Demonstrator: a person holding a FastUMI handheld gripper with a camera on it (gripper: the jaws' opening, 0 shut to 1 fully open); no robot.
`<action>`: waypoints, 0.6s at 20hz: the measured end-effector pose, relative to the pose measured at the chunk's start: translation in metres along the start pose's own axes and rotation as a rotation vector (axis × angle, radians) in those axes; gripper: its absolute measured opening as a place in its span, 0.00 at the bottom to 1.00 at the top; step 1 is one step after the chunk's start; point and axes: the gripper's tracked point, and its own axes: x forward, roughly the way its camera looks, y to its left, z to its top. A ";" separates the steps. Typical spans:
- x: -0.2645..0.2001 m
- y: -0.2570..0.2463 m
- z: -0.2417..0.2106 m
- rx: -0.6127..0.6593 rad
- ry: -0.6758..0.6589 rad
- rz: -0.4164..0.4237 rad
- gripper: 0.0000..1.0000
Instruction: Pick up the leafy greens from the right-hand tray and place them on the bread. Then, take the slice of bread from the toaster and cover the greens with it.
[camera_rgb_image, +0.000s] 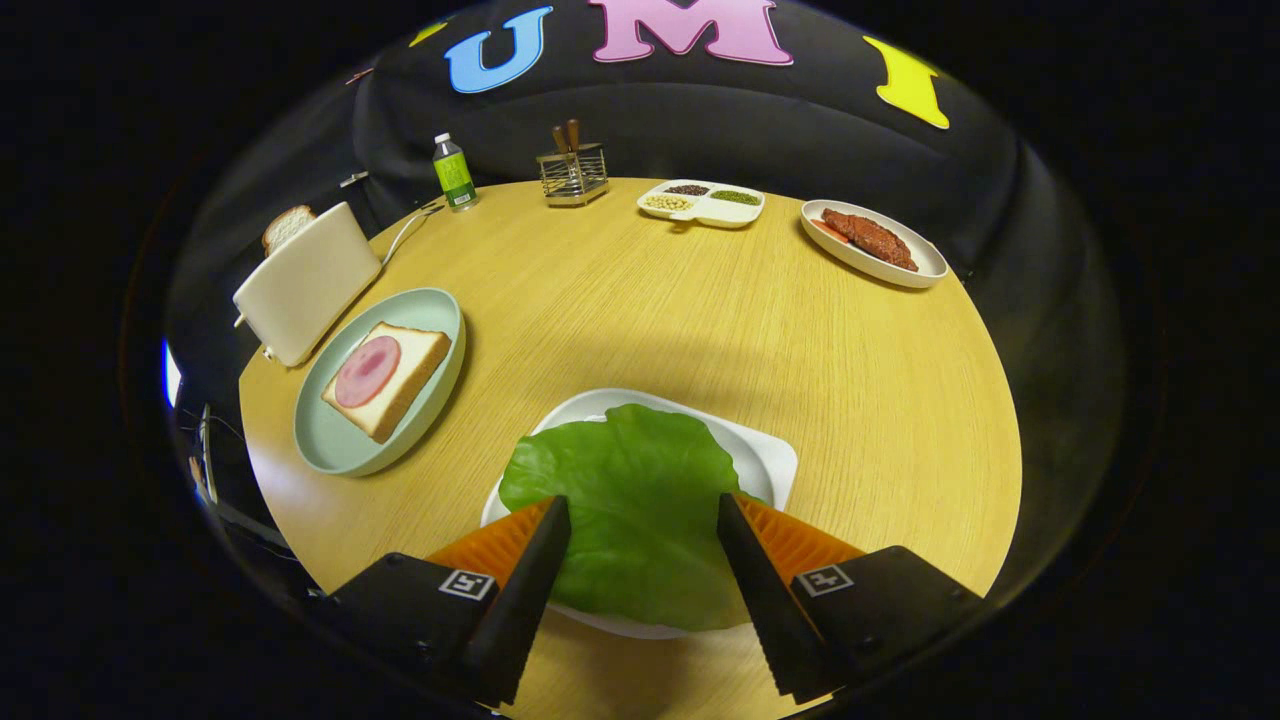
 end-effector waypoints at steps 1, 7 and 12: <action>0.001 0.000 -0.001 -0.014 0.002 -0.005 0.93; 0.003 -0.001 -0.002 -0.035 0.003 -0.017 0.69; 0.003 0.001 0.000 -0.045 -0.015 -0.008 0.23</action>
